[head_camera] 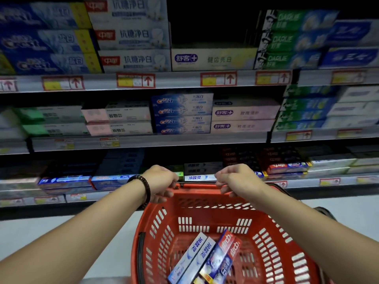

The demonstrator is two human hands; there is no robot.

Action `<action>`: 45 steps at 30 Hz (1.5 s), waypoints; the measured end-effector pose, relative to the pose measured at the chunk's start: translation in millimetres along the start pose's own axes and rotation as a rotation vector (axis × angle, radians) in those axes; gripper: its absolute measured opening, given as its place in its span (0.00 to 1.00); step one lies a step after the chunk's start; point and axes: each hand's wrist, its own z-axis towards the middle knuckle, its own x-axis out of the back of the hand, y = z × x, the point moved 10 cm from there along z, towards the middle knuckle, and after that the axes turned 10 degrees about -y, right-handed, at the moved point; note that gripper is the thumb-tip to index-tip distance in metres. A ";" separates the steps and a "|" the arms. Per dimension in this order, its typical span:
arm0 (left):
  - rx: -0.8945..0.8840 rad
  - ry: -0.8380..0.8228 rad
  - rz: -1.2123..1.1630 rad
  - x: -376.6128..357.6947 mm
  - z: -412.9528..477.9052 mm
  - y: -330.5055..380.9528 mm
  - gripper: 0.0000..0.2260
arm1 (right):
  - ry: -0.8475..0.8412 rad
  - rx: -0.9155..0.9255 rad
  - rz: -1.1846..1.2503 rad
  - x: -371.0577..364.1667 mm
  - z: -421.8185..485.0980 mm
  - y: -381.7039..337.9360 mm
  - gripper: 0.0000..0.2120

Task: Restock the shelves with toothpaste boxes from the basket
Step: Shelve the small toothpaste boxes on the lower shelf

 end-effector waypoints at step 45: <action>-0.155 -0.154 0.732 -164.1 -23.1 -45.0 0.07 | -0.110 -0.195 0.077 11.1 -123.3 129.0 0.07</action>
